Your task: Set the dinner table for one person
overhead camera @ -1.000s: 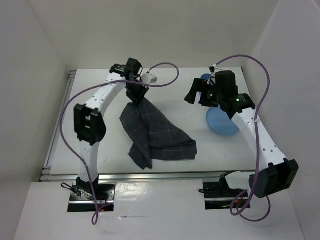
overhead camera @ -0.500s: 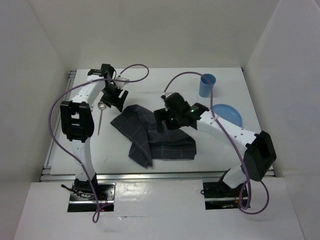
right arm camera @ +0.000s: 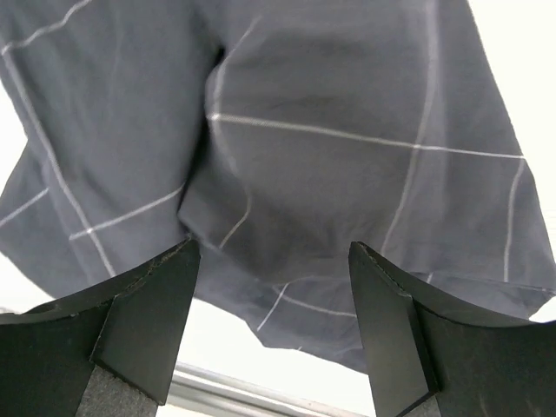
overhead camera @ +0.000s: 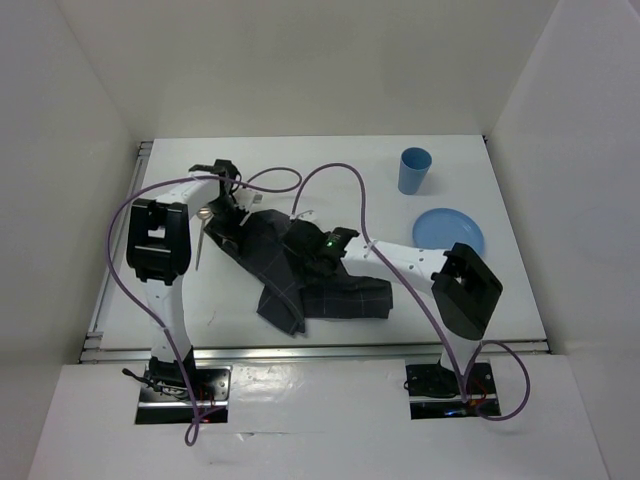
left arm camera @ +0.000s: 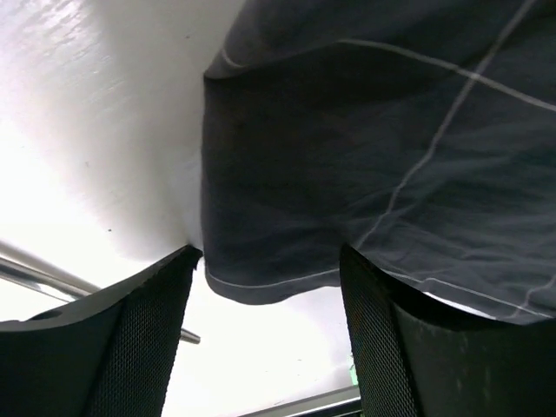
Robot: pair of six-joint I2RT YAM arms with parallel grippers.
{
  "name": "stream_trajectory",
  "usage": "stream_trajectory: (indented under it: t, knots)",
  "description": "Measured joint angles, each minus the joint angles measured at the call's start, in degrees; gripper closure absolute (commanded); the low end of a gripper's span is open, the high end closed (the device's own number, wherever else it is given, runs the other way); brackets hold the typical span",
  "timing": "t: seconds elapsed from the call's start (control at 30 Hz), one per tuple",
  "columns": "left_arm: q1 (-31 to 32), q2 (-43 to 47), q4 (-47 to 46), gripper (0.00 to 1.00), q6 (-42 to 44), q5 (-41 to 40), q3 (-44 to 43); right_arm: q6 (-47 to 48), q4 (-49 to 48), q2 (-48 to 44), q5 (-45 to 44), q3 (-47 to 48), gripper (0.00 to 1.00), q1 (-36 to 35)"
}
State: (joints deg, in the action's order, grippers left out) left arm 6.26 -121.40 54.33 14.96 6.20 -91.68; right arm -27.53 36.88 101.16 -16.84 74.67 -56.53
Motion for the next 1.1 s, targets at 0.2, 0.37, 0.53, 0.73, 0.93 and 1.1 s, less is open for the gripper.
stream_trajectory:
  t: [0.2,0.37,0.53,0.73,0.93,1.1]
  knots:
    - [0.0,0.2,-1.6,0.86,0.4,-2.4,1.1,-0.7,-2.3,1.8,1.6,0.0,0.33,4.0]
    - [-0.2,0.4,-1.3,1.00,0.5,-1.5,1.3,0.5,-6.7,3.7,7.8,-2.0,0.75,9.7]
    - [-0.2,2.4,-2.9,1.00,1.9,-1.8,3.7,0.4,-7.1,2.9,11.5,-5.0,1.00,11.0]
    - [0.9,7.7,-4.9,1.00,5.5,-4.5,6.8,0.3,-5.6,-5.8,17.6,-6.2,0.45,25.0]
    - [7.5,10.0,-5.8,1.00,7.1,-4.8,10.3,5.9,-3.8,-6.9,17.5,-4.6,0.23,32.2]
    - [8.9,9.8,-5.5,1.00,7.1,-4.3,10.6,10.8,-3.1,-8.1,14.2,-3.9,0.29,25.3]
